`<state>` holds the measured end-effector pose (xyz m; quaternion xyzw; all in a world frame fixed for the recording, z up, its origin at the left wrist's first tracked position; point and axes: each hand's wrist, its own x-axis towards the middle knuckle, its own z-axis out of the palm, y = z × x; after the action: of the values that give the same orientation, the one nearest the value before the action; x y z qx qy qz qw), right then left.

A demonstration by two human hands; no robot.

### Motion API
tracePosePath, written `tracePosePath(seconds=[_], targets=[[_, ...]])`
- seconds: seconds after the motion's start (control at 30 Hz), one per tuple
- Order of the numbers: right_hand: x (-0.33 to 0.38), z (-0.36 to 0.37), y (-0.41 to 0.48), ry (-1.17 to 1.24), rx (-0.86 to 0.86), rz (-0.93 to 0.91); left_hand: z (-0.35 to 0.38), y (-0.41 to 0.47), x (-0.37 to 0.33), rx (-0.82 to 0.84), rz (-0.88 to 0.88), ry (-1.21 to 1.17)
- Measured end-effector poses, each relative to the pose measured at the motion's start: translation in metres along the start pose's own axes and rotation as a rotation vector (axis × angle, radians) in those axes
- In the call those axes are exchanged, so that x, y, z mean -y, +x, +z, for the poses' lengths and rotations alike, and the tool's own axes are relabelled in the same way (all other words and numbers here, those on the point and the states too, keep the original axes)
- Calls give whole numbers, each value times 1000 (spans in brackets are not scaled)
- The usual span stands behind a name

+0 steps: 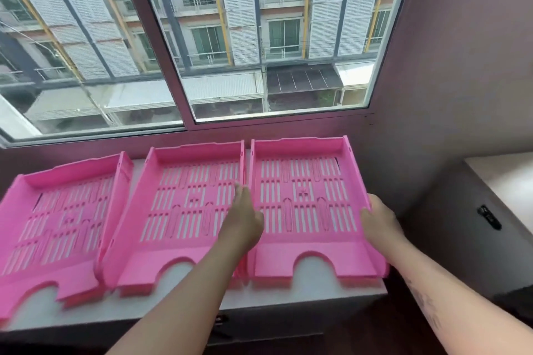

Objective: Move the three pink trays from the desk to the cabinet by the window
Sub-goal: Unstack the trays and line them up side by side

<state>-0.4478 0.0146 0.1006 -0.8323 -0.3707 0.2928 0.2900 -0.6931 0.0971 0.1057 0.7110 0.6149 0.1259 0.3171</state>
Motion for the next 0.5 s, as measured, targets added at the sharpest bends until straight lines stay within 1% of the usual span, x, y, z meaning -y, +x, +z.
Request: tracePosePath(seconds=[0.13,0.2,0.37,0.5], targets=[[-2,-4,4,141,70,-41,5,-13,13,-54,-67,-174],[-7,-5,-4,170,83,-57,12,-25,21,-75,-82,-213],[-23,11,-22,34,22,-110,27,-42,27,-145,-74,-290],[-12,14,4,-8,11,-133,25,-31,25,-108,-125,-337]])
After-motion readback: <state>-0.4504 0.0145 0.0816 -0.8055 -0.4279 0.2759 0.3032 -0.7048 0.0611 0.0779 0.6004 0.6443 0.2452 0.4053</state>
